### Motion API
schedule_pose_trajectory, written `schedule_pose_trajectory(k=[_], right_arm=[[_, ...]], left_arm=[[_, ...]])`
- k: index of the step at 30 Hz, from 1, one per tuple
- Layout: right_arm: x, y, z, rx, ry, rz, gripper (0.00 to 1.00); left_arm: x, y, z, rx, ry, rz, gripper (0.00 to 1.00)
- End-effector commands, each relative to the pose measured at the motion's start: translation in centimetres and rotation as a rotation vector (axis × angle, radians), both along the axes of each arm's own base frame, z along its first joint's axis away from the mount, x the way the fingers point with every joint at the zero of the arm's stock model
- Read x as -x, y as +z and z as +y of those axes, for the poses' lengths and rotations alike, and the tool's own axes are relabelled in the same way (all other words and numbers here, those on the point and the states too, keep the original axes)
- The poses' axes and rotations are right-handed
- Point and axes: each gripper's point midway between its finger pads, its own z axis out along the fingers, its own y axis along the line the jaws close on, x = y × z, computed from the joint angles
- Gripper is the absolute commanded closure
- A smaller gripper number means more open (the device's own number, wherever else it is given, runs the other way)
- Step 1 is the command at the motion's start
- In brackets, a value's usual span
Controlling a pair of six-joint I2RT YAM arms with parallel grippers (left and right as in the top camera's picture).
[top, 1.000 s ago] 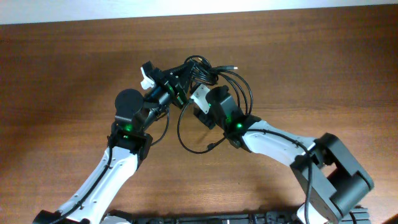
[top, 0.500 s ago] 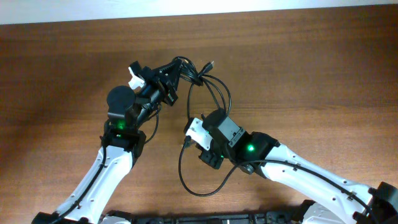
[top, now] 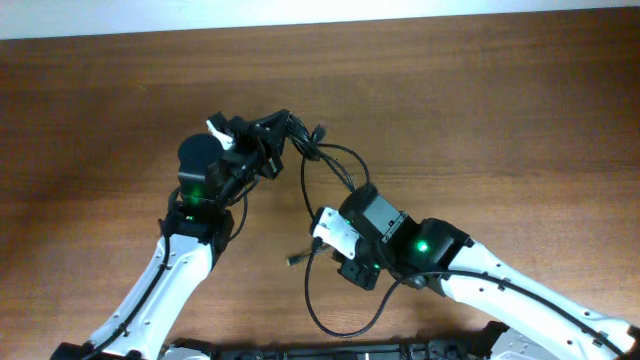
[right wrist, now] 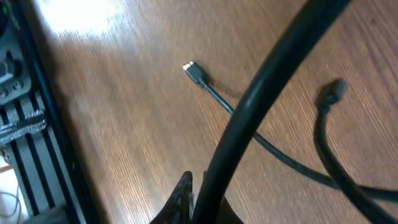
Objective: Untangle cables
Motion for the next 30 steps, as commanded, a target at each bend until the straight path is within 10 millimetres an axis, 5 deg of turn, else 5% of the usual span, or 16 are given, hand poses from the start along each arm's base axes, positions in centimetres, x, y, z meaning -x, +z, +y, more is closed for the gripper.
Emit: schedule_pose_trajectory(k=[1,8,11,16,18,22,24,30], right_arm=[[1.2,0.5,-1.0,0.014,-0.019,0.032,0.96],[1.0,0.3,-1.4,0.036,-0.031,0.021,0.96],[-1.1,1.6,0.2,-0.039,-0.041,-0.077,0.96],[-5.6,8.2,5.3,-0.336,-0.047,-0.333,0.96],[-5.7,10.7,6.9,-0.457,-0.002,-0.375,0.96],[-5.8,12.0,8.0,-0.524,0.026,-0.401,0.96],[-5.9,12.2,8.0,-0.53,0.026,-0.407,0.96],[-4.4,8.2,6.4,-0.389,0.02,-0.278,0.96]], left_arm=[[-2.9,2.1,7.0,-0.082,0.37,-0.091,1.0],[-3.0,-0.8,11.5,-0.152,0.53,0.026,1.0],[-2.4,-0.9,7.7,-0.109,0.32,0.032,1.0],[0.4,-3.8,2.0,-0.255,0.051,0.07,1.0],[1.4,-4.3,0.0,-0.272,-0.007,0.079,1.0],[2.5,-5.2,-2.2,-0.3,-0.052,0.097,1.0],[2.3,-5.9,-1.6,-0.354,-0.007,0.106,1.0],[-0.7,-6.4,7.8,-0.478,0.355,0.14,1.0]])
